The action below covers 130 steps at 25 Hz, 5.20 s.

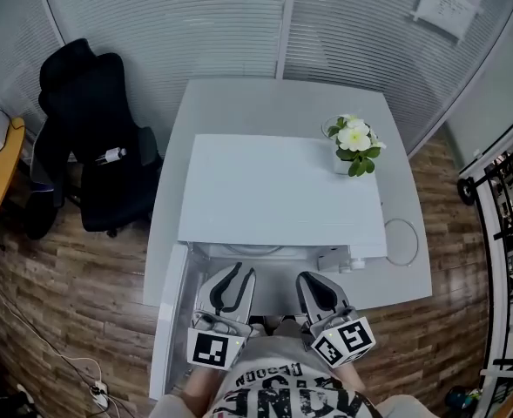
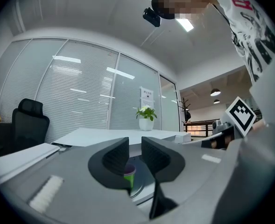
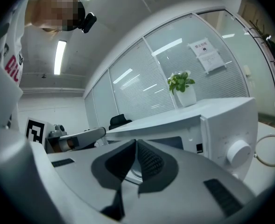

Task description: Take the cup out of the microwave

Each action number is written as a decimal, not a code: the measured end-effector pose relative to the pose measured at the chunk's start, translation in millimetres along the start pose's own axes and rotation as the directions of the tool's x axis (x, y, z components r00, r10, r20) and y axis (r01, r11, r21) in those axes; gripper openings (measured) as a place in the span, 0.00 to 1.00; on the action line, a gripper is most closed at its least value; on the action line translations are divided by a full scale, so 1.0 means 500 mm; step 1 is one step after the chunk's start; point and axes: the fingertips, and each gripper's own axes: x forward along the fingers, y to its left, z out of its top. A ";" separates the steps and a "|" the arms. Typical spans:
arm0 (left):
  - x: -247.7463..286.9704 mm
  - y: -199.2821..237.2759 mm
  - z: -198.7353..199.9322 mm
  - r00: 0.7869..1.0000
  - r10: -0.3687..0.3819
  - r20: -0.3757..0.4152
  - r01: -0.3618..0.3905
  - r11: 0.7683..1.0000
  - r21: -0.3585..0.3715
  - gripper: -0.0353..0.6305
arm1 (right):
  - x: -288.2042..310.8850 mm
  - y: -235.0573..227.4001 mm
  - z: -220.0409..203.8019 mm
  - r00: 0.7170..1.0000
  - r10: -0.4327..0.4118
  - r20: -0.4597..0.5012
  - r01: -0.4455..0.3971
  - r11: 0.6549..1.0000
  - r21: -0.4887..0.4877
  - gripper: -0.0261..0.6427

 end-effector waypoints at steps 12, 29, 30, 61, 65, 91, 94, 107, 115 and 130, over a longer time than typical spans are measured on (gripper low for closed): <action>-0.012 0.002 0.002 0.997 0.071 0.002 -0.071 0.997 -0.016 0.19 | -0.006 -0.008 0.022 0.999 0.047 -0.002 -0.047 0.999 -0.021 0.07; -0.016 -0.031 -0.002 0.995 0.095 -0.017 -0.095 0.995 0.009 0.19 | -0.044 -0.032 0.022 0.998 0.062 -0.010 -0.062 0.998 0.001 0.07; -0.016 -0.033 -0.003 0.995 0.095 -0.023 -0.095 0.995 0.006 0.19 | -0.046 -0.032 0.021 0.998 0.063 -0.010 -0.063 0.998 0.003 0.07; 0.091 -0.017 -0.195 0.931 0.049 -0.360 0.149 0.853 0.500 0.27 | -0.070 -0.043 0.027 1.000 0.016 0.007 -0.016 1.000 0.006 0.07; 0.113 -0.009 -0.218 0.919 0.054 -0.390 0.167 0.844 0.510 0.30 | -0.068 -0.047 0.027 1.000 0.013 0.009 -0.013 1.000 0.013 0.07; 0.214 0.013 -0.280 0.878 0.104 -0.468 0.294 0.653 0.697 0.33 | -0.042 -0.061 0.030 1.000 0.009 -0.009 -0.009 1.000 0.002 0.07; 0.225 0.014 -0.289 0.863 0.103 -0.494 0.327 0.631 0.703 0.33 | -0.042 -0.065 0.030 1.000 0.002 -0.009 -0.002 1.000 0.004 0.07; 0.216 0.013 -0.319 0.793 0.096 -0.602 0.455 0.563 0.690 0.19 | -0.044 -0.078 0.029 1.000 -0.019 -0.013 0.019 1.000 0.011 0.07; 0.206 0.011 -0.336 0.758 0.080 -0.648 0.504 0.559 0.658 0.11 | -0.043 -0.080 0.029 1.000 -0.024 -0.011 0.025 1.000 0.015 0.07; 0.186 0.007 -0.322 0.746 0.055 -0.664 0.513 0.587 0.626 0.11 | -0.046 -0.071 0.025 0.999 -0.044 -0.015 0.045 0.999 0.015 0.07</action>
